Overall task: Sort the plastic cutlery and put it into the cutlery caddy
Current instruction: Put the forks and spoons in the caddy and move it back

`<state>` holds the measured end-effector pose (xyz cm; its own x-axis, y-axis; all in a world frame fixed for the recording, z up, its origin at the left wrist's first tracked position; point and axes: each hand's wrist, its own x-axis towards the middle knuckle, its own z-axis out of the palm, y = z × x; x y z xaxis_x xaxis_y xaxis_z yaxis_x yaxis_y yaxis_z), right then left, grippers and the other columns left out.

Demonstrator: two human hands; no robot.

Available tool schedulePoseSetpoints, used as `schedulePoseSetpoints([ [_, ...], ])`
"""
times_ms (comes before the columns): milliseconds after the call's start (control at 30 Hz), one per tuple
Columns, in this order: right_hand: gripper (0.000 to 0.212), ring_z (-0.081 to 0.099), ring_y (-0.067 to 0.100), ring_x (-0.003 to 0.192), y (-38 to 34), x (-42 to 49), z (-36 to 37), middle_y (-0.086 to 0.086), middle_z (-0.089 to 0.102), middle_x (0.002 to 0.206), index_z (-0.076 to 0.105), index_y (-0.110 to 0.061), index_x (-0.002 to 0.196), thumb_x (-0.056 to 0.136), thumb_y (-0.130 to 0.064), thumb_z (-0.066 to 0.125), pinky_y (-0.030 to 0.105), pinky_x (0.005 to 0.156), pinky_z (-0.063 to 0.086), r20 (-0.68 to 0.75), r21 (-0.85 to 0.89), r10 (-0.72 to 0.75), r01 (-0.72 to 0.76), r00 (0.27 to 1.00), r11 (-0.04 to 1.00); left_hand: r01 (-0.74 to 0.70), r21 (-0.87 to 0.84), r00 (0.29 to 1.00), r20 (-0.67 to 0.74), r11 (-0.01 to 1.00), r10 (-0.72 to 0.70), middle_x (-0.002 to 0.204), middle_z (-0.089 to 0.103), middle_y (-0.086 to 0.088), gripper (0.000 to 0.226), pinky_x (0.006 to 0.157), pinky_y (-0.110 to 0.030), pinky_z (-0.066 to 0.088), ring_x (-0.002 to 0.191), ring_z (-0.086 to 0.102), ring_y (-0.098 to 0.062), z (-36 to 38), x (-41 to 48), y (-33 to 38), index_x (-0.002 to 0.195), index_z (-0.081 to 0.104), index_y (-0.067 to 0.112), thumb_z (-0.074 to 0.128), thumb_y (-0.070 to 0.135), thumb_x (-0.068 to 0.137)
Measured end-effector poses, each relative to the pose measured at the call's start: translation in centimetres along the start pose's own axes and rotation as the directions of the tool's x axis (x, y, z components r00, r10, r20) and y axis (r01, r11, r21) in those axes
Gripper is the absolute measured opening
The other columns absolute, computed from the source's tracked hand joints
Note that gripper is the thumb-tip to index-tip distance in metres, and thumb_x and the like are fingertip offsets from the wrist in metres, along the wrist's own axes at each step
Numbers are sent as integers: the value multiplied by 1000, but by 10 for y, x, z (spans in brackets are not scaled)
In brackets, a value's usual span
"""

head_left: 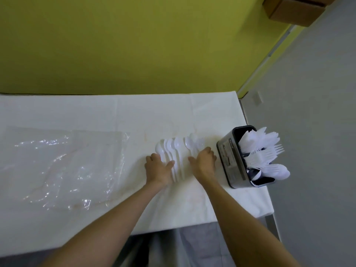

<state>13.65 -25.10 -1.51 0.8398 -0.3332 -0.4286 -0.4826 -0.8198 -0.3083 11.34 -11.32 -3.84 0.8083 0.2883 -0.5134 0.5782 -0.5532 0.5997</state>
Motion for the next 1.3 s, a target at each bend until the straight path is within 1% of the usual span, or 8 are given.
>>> schedulePoseSetpoints([
  [233,23,59,27,86,16,-1,1,12,59,100,54,2,111,95,-15,55,27,67,42,136,204,68,-96,988,974,-45,175,999,28,984,41,124,41,-13,79,91,-34,44,116,43,-29,16,-2,26,123,38,0,76,47,72],
  [433,17,69,29,73,38,-8,-8,14,66,83,61,0,88,93,-16,59,33,59,55,114,379,58,-97,992,920,-161,321,981,151,933,118,120,49,-18,39,83,-31,42,108,52,-33,16,1,29,116,47,-3,55,23,88],
  [633,23,55,18,67,41,-23,-20,9,57,74,53,-7,76,92,-18,65,23,56,40,148,579,21,-104,989,809,-278,319,952,218,906,215,98,52,-15,18,67,-30,37,93,55,-32,7,-7,16,103,46,0,50,13,90],
  [833,13,62,9,87,33,-47,-44,0,67,96,64,-8,97,99,-8,51,24,77,48,142,752,-89,-49,986,658,-109,-80,982,149,991,120,82,64,-13,17,69,-34,48,78,62,-29,-4,-11,9,94,54,-2,57,11,85],
  [933,17,62,11,80,37,-63,-62,4,61,94,58,-2,109,102,-7,43,20,76,50,99,829,-143,-2,985,560,-55,-290,975,192,956,114,85,70,-6,12,80,-38,52,79,66,-25,-7,-17,18,93,64,7,62,17,87],
  [1067,17,59,9,79,62,-84,-96,3,64,87,56,-3,107,102,-4,41,20,75,51,-71,904,-195,146,978,403,-84,-553,922,272,829,274,101,70,-5,9,90,-32,53,86,65,-13,-4,-43,53,97,68,15,64,18,89],
  [1200,19,59,12,83,100,-91,-126,-2,64,84,60,-11,105,103,-6,43,26,83,50,-238,947,-90,251,967,200,-61,-711,860,319,700,399,93,63,-8,6,86,-34,46,88,56,-17,8,-80,94,92,68,15,63,12,89],
  [1300,19,59,15,85,124,-88,-142,0,64,84,59,-13,95,103,-7,43,29,85,48,-289,957,117,290,950,7,-42,-767,826,334,641,454,90,63,-9,6,84,-35,45,87,55,-18,24,-103,117,88,69,16,64,12,89],
])
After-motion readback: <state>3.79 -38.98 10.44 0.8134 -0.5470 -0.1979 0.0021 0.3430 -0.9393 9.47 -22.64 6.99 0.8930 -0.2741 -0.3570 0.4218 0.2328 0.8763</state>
